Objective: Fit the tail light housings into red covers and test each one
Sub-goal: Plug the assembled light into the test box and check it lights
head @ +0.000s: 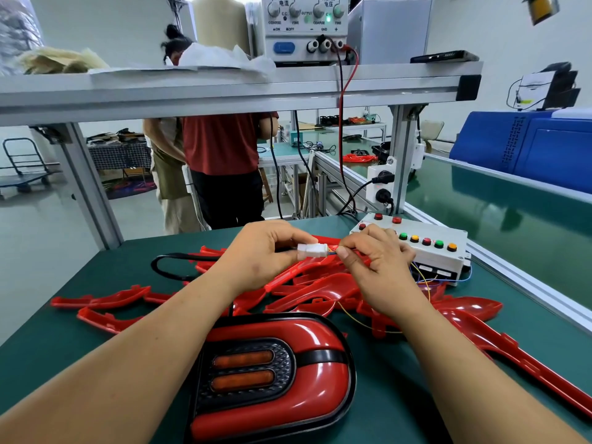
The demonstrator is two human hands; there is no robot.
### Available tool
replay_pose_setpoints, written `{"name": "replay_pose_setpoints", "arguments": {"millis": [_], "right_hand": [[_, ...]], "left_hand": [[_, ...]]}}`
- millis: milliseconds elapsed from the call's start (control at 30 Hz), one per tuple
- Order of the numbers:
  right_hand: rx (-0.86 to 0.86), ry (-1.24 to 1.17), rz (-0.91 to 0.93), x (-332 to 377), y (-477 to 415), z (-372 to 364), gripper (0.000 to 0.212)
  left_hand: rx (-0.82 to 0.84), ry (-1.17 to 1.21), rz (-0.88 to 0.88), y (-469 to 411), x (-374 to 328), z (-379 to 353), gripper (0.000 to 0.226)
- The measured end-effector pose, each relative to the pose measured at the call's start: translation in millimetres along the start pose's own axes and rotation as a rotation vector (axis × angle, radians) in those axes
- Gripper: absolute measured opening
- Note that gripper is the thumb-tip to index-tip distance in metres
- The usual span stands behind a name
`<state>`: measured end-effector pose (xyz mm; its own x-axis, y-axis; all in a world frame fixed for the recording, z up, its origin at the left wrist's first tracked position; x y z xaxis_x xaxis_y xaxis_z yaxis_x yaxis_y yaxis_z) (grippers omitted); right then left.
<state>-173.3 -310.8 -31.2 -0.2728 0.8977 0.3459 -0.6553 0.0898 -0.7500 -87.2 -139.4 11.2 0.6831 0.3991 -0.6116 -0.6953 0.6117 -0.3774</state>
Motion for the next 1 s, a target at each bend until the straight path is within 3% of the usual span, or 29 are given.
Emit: {"name": "replay_pose_setpoints", "arguments": {"millis": [433,667,800,867,1000], "right_hand": [[0.014,-0.003,-0.028,2,2,-7,0.013],[0.018,0.080,0.034,1,6,-14,0.011],[0.025,0.110,0.048,-1,8,-14,0.008],[0.045,0.135,0.048,-2,9,-15,0.008],[0.109,0.187,0.042,-1,8,-18,0.013]], "left_hand": [[0.029,0.108,0.009,4,1,-7,0.018],[0.122,-0.119,0.134,13,15,2,0.033],[0.018,-0.168,0.134,44,18,37,0.037],[0.060,-0.134,0.120,75,21,49,0.060],[0.344,-0.187,0.193,138,37,49,0.125]]}}
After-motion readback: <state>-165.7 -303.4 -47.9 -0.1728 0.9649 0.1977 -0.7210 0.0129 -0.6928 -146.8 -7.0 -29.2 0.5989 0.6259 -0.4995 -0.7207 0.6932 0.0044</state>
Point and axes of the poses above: each hand's wrist, its own y-axis away from the middle knuckle, its own z-axis out of the back of the hand, x = y × z, the point moved 3 cm from there along -y, towards the middle knuckle, and after that the axes turned 10 degrees about z, right-handed, at the moved point
